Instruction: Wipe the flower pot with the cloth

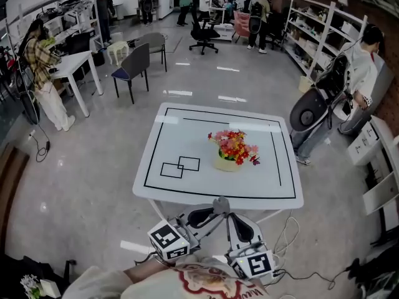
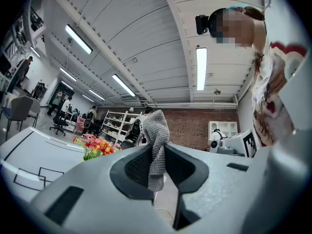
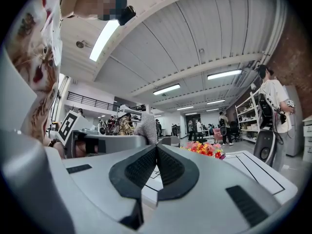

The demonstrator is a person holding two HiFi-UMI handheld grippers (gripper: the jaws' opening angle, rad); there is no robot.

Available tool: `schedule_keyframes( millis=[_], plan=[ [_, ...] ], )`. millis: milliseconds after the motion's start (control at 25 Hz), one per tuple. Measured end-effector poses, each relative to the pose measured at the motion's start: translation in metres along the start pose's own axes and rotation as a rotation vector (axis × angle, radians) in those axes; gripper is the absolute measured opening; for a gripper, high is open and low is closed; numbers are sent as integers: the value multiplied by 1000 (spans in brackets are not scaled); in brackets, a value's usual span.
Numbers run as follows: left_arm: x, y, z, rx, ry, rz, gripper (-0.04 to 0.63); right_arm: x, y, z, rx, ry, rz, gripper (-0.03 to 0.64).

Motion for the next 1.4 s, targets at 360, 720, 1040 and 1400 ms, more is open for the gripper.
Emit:
schedule_keyframes(
  millis=[360,720,1040,1400],
  plan=[
    [-6,1,22,-13,11,-7,61,-16,-7,-15,-21,-14,13,0],
    [-17,31,109,-63,146,-45,61,-65,13,-75,24,-24,-19,-1],
    [-47,70,199,-131,223,-69,61,-116,36,-134,41,-8,-42,0],
    [-99,78,261,-194,205,-4,61,-148,36,-193,27,-15,-14,0]
  ],
)
Point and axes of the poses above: the fingertips, and each gripper's own axes: x backward along the fingers, z to its left, y out of its top, the point moved 1 cm from there along x, backward along the fingers, and after that the axes turned 5 degrees about z, right-handed, at the moved point
